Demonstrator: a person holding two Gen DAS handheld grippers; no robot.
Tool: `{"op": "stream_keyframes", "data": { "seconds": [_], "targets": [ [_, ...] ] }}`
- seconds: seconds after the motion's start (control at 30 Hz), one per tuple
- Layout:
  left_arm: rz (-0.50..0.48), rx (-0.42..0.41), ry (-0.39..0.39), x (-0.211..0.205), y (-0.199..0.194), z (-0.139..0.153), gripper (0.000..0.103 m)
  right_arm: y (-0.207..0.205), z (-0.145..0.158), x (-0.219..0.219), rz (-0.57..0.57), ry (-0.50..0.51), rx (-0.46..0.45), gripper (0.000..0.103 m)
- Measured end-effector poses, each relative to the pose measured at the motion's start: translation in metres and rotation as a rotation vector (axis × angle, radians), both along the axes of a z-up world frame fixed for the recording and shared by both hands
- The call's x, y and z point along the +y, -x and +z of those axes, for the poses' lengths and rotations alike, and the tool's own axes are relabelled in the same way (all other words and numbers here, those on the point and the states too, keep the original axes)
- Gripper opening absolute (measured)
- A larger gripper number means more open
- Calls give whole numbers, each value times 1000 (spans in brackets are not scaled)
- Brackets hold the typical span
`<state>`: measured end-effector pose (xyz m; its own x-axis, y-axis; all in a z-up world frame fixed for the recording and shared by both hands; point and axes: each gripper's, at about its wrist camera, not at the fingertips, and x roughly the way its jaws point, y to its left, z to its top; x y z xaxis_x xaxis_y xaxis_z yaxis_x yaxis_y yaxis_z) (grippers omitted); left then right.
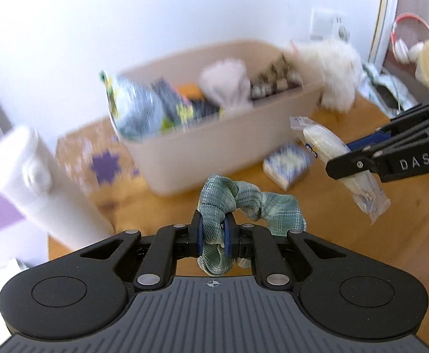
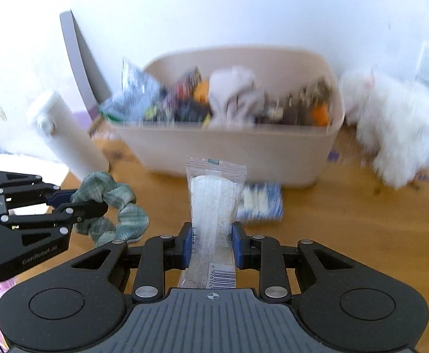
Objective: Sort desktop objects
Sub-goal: 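Lift the scrunchie and white packet and carry both over the basket, then open both tools to drop the scrunchie and packet into the basket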
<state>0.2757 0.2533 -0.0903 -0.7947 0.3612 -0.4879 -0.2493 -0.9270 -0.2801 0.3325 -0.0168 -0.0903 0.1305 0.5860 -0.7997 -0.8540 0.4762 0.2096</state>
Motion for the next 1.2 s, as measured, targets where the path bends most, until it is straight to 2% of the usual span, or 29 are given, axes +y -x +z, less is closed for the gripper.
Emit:
{"op": "stream_keyframes", "data": {
  "seconds": [0.3,0.63,0.83,1.03,1.1,1.2],
  "targets": [
    [46,108,-13,-21,27,53,13,-31,49,23,34,-78,-116,25],
    [123,184,4,-38,68,93,13,-60,77,61,78,-120,-254,25],
    [194,145,-41,-47,98,97,13,-74,76,90,93,-112,-319,25],
    [248,101,-47,-44,117,90,13,-83,53,112,90,-47,-336,25],
    [260,82,-35,-41,123,86,13,-86,45,118,90,-19,-340,25],
    [288,57,24,-33,132,79,13,-90,35,124,81,9,-348,25]
  ]
}}
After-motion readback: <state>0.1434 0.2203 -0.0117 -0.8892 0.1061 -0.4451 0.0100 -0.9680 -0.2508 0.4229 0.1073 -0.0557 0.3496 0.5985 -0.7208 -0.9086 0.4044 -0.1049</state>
